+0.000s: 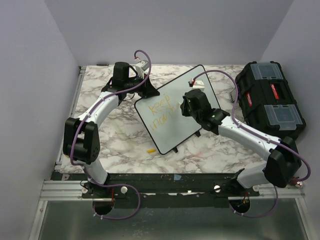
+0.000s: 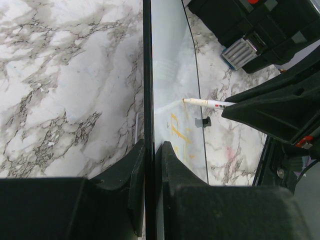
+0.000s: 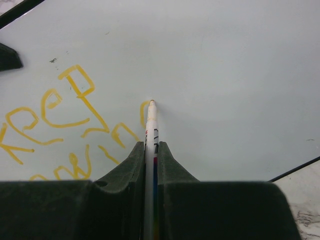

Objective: Write a sentence on the whiteboard

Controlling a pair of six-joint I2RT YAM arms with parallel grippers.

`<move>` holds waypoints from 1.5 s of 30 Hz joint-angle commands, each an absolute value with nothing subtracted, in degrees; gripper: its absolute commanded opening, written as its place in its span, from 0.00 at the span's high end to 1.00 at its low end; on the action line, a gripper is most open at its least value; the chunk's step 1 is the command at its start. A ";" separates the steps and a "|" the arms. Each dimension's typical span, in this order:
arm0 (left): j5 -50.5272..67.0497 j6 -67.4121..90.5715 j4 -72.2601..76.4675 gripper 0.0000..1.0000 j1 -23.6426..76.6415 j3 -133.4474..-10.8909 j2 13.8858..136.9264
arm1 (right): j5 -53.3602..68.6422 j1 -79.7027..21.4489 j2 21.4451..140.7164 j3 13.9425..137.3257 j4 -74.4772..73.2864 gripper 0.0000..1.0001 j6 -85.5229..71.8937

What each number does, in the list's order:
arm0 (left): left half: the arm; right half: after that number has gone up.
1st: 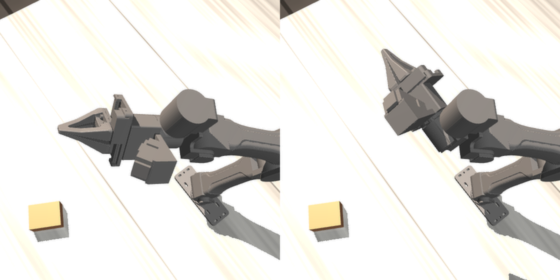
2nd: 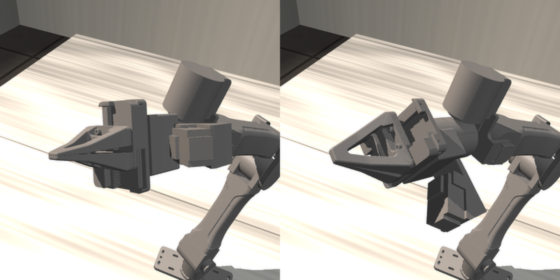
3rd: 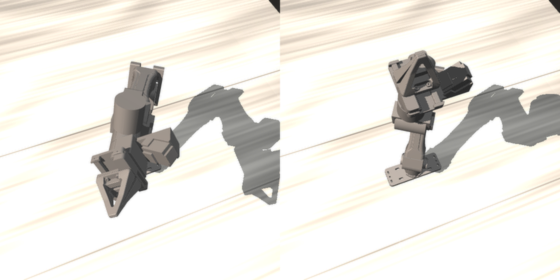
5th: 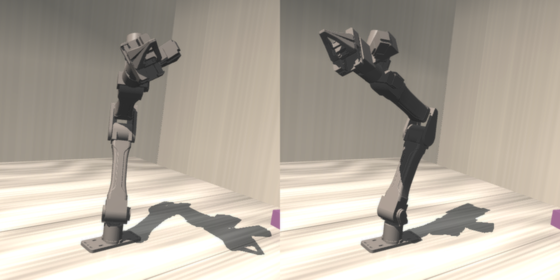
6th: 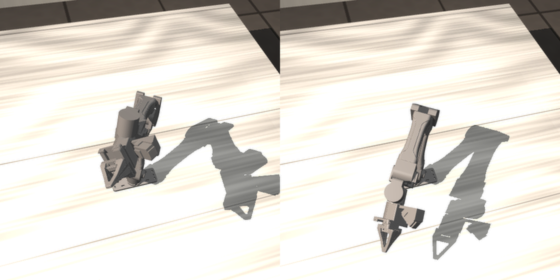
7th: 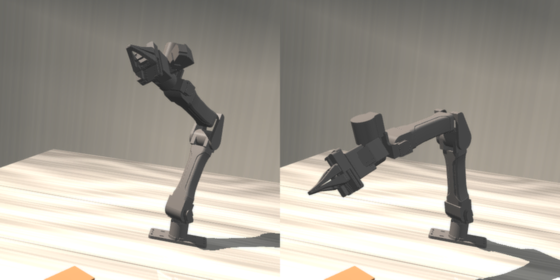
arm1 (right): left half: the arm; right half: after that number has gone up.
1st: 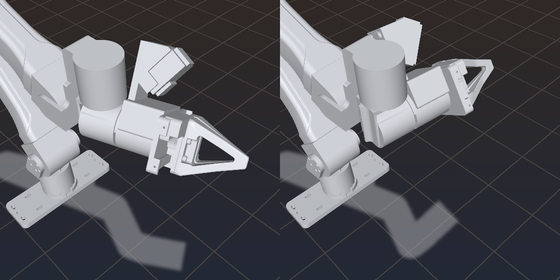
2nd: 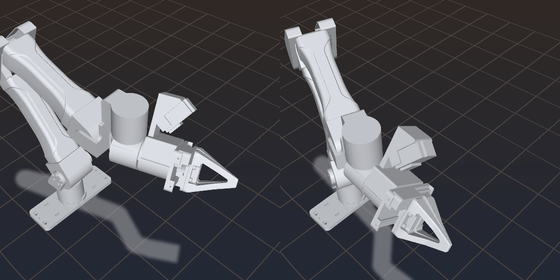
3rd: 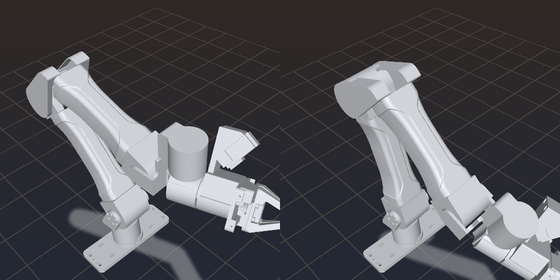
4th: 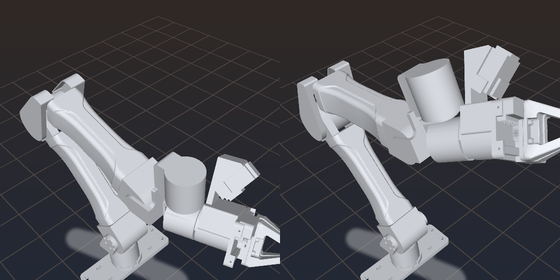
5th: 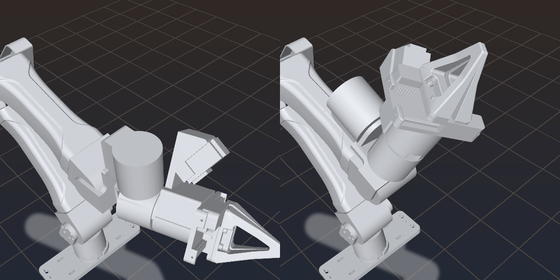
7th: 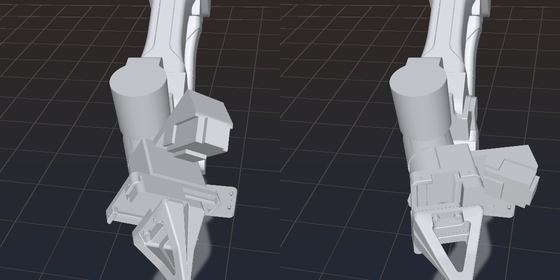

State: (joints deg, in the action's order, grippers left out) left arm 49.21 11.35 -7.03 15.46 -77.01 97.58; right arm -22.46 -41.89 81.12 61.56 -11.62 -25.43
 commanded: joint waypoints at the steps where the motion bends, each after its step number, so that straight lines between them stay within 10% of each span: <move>1: 52.42 5.01 -10.13 1.00 17.75 -75.76 98.19 | -20.87 -41.66 81.06 59.50 -11.60 0.99 -25.20; 45: 52.43 5.10 -10.28 1.00 17.75 -75.67 98.09 | -12.65 -41.66 76.19 54.24 -12.09 0.99 -26.87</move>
